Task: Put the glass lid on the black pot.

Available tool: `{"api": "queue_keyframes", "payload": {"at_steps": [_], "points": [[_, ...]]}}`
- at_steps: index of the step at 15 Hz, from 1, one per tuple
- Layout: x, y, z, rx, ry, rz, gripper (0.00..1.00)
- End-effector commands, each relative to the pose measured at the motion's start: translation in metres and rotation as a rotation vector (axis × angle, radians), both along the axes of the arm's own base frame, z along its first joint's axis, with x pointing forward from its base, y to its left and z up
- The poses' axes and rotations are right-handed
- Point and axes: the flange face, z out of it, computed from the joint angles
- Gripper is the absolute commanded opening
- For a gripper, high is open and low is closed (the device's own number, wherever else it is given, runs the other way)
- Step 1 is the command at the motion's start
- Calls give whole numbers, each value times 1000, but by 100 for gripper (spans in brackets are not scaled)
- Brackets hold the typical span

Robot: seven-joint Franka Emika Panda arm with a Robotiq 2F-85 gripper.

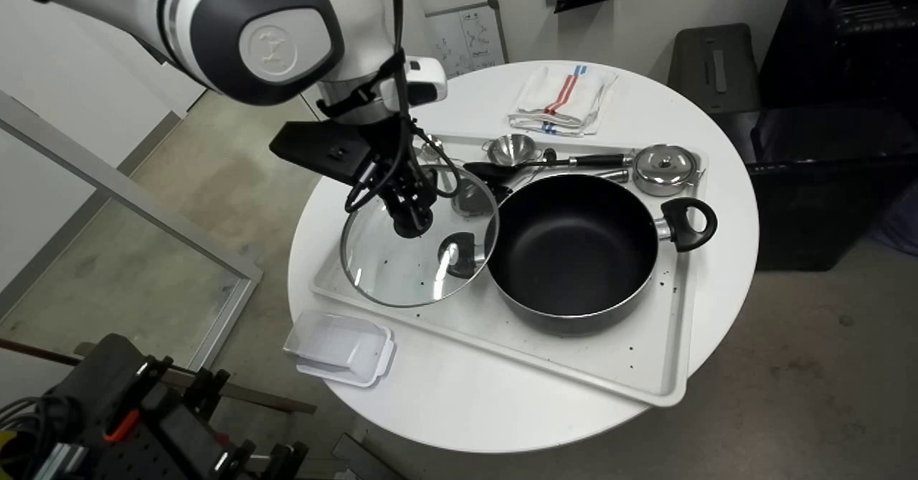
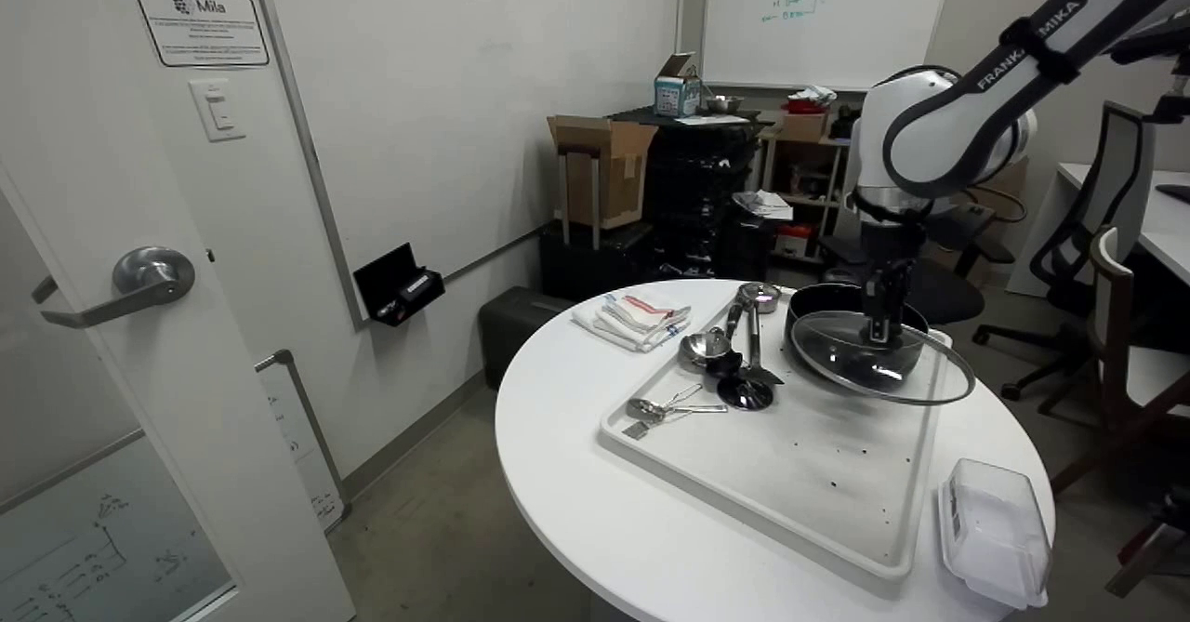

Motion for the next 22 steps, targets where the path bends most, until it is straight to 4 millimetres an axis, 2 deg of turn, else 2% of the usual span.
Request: {"api": "queue_keyframes", "payload": {"at_steps": [1,4,9,15,22], "points": [[5,-42,20,53,-1,-78,25],[7,-75,26,43,-3,-162,25],[20,-110,31,27,22,-239,25],[48,-134,32,-23,44,-323,25],[77,-150,19,-96,57,-432,25]]}}
